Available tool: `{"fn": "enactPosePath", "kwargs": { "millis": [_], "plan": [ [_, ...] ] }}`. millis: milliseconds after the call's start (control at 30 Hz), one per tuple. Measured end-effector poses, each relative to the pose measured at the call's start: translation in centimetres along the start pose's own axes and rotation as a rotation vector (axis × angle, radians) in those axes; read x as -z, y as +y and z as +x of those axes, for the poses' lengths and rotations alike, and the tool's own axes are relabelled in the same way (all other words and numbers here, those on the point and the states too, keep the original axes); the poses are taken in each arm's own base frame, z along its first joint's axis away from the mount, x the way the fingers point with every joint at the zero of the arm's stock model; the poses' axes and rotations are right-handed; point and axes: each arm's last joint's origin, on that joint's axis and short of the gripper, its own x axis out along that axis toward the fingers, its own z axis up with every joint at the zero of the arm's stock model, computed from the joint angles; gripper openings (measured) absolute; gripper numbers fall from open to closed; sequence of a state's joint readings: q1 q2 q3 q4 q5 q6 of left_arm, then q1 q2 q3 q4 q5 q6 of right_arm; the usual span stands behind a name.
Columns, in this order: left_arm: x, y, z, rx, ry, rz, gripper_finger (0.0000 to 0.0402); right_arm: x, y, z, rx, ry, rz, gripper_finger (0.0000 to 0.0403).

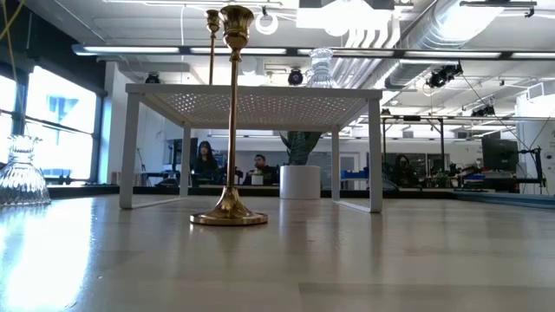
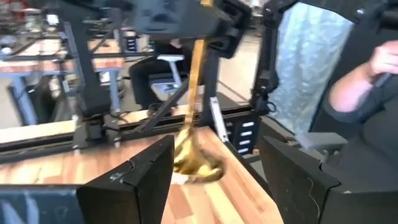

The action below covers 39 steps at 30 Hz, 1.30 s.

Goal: Pick & Place candle stick holders
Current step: Put the top gold candle holder on the shelf aligned with the other gold candle holder

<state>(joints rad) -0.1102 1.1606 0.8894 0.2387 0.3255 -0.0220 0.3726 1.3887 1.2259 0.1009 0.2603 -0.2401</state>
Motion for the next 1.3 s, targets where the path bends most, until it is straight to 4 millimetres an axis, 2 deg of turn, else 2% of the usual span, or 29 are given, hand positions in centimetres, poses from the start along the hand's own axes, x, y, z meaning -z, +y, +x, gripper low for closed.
{"fn": "enactPosePath", "kwargs": {
  "millis": [367,667,867,1067,1300],
  "plan": [
    [1.0,-0.3,2.4,0.041,0.009,0.016,0.0232,1.6,-1.8,1.6,-0.013,0.037,0.047,0.0005],
    [1.1,0.2,2.5,-0.08,0.012,0.015,0.0232,1.5,-1.7,1.6,-0.06,0.017,0.068,0.0005],
    [1.1,0.2,2.5,-0.091,0.006,0.017,0.0232,1.5,-1.9,1.7,-0.055,0.016,0.081,0.0005],
    [1.8,0.5,3.4,-0.1,0.011,0.016,0.0232,1.6,-2.2,1.7,-0.073,0.013,0.086,0.0005],
    [1.5,0.6,3.6,-0.102,-0.031,0.065,0.0232,1.6,-2.1,1.7,-0.085,0.011,0.086,0.0005]
  ]
}}
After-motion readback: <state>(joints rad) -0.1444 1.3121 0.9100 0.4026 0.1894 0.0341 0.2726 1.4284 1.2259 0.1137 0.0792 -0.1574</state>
